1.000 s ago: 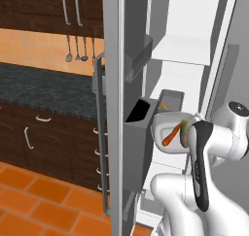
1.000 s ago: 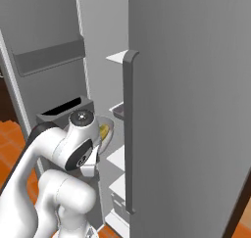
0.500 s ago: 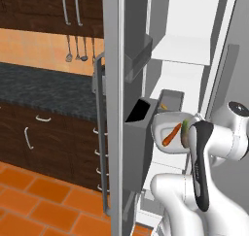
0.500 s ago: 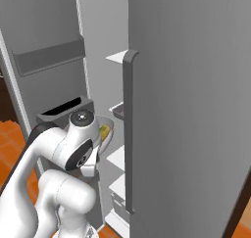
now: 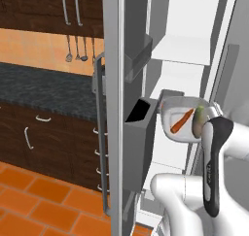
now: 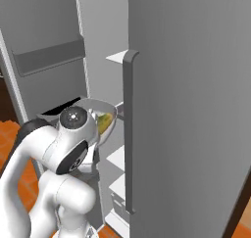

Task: Take the meat container that has the shrimp and place it on the second highest rack of the freezer. Then take the vegetable container that has the cucumber and carrot and place it on the highest rack of the freezer.

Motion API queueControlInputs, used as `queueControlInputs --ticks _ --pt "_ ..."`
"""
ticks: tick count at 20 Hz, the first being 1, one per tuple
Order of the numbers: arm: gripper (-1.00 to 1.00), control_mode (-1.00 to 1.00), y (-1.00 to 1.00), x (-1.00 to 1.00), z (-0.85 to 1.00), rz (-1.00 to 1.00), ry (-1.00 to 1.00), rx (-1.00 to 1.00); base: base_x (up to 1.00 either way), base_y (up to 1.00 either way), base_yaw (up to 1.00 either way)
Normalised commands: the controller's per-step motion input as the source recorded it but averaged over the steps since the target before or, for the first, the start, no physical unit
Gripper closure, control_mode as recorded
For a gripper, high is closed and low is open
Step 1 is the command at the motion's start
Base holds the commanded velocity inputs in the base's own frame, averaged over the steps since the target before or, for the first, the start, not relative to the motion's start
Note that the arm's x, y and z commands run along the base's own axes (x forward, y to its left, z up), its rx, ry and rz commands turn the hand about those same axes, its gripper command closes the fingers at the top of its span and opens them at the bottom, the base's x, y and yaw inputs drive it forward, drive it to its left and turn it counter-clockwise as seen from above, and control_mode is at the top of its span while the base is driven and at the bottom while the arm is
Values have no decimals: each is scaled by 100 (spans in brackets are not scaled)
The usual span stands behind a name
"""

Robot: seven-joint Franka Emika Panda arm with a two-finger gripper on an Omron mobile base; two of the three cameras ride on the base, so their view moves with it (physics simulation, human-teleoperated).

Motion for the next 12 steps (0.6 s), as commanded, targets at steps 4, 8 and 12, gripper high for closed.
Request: queueControlInputs --ticks 4,8,12 --pt "100 -100 24 7 90 -30 0 0 0 0 0" --pt "100 -100 29 28 45 -48 -15 0 0 0 0" --pt "100 -100 23 44 40 -49 -31 2 0 0 0"
